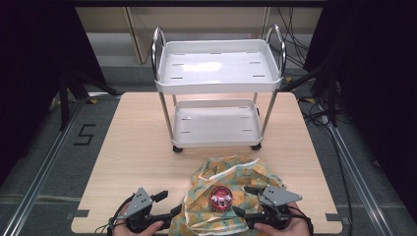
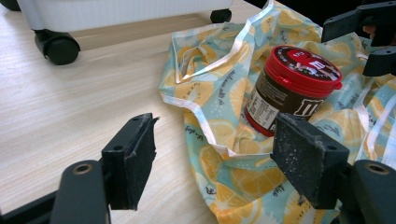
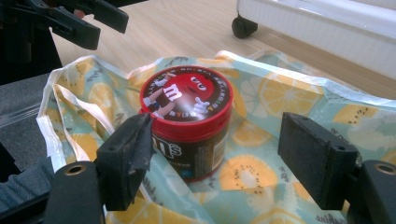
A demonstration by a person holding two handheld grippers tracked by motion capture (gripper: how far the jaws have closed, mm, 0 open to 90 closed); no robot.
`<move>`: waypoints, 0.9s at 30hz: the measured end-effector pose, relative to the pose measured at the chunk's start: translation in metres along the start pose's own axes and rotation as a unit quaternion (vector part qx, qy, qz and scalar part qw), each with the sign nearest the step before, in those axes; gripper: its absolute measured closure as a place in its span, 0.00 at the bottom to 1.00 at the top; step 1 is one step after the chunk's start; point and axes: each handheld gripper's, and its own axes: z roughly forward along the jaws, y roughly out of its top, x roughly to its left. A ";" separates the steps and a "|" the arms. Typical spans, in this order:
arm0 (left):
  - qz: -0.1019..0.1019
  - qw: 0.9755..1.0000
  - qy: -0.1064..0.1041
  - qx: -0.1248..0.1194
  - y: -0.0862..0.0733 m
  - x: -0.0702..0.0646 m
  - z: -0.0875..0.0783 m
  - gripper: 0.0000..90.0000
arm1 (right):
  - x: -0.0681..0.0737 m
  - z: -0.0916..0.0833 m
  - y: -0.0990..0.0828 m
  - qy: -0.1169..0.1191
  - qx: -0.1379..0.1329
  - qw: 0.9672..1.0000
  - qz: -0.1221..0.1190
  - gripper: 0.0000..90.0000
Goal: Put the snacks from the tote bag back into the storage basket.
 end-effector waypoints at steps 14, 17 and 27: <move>-0.001 1.000 0.008 -0.007 -0.001 -0.004 -0.002 0.32 | 0.005 0.006 0.009 -0.001 0.020 1.000 -0.022 0.29; 0.005 1.000 0.011 -0.003 0.000 -0.003 -0.002 0.31 | 0.005 0.009 0.012 -0.001 0.026 0.999 -0.025 0.28; 0.000 1.000 0.019 -0.004 0.000 -0.005 -0.003 0.31 | 0.009 0.017 0.014 0.002 0.045 0.999 -0.021 0.24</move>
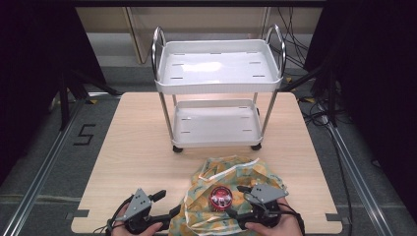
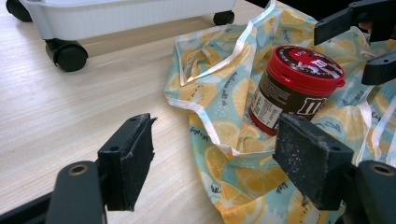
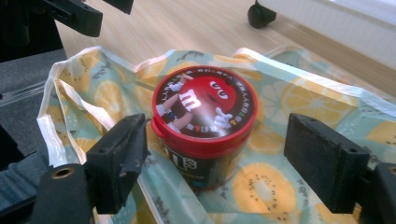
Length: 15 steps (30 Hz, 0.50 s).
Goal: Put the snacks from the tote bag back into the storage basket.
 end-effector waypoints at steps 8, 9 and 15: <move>0.011 1.000 -0.008 -0.002 0.000 0.002 0.001 0.31 | -0.001 0.012 0.004 0.010 0.016 1.000 -0.007 0.22; 0.011 1.000 -0.007 0.000 0.000 0.001 0.001 0.31 | -0.002 0.013 0.004 0.011 0.016 1.000 -0.010 0.21; 0.016 1.000 -0.004 0.007 0.000 0.001 0.001 0.30 | -0.003 0.021 0.006 0.014 0.025 1.000 0.004 0.21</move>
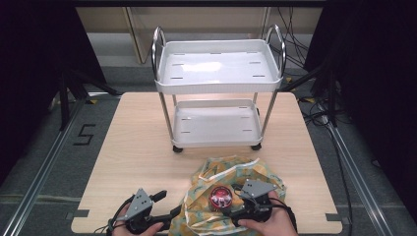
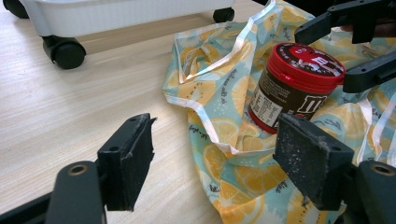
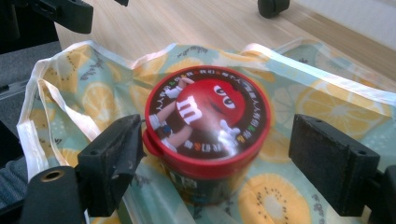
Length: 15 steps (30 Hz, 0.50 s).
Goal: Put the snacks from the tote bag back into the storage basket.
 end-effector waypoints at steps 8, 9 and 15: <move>0.003 1.000 -0.004 -0.001 0.000 0.001 0.001 0.30 | 0.003 0.012 0.004 0.008 0.014 1.000 -0.008 0.21; 0.004 1.000 -0.007 -0.003 -0.001 0.001 0.001 0.30 | 0.002 0.014 0.004 0.007 0.014 1.000 -0.012 0.21; -0.008 1.000 0.001 0.003 -0.001 -0.001 0.001 0.30 | -0.001 0.021 0.005 0.006 0.013 1.000 -0.012 0.21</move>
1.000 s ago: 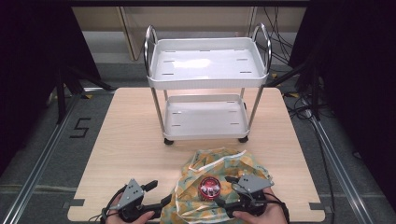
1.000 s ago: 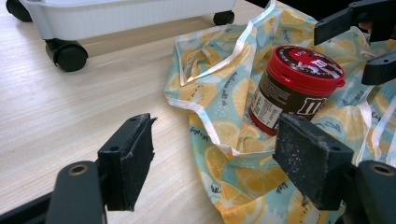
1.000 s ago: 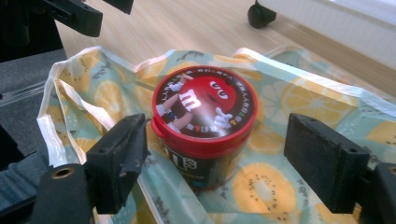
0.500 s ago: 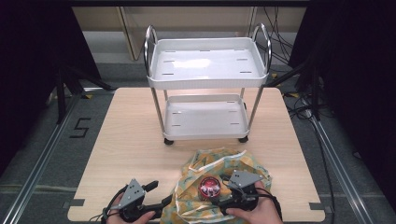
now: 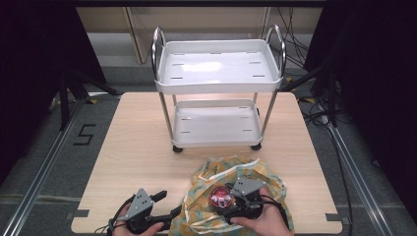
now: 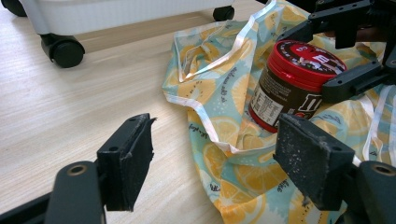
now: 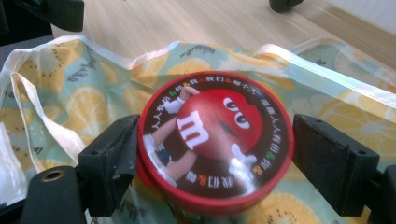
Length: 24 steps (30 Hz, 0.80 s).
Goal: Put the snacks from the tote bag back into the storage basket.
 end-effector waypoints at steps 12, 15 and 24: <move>-0.001 1.000 -0.008 -0.004 -0.001 0.001 0.003 0.30 | 0.003 0.006 -0.005 0.000 -0.017 1.000 -0.006 0.29; -0.001 1.000 -0.005 -0.003 -0.001 0.000 0.001 0.30 | 0.003 0.006 -0.006 -0.001 -0.021 1.000 -0.007 0.29; -0.001 1.000 -0.002 -0.012 -0.001 0.001 0.001 0.31 | 0.005 0.003 -0.005 -0.010 -0.027 0.999 -0.014 0.29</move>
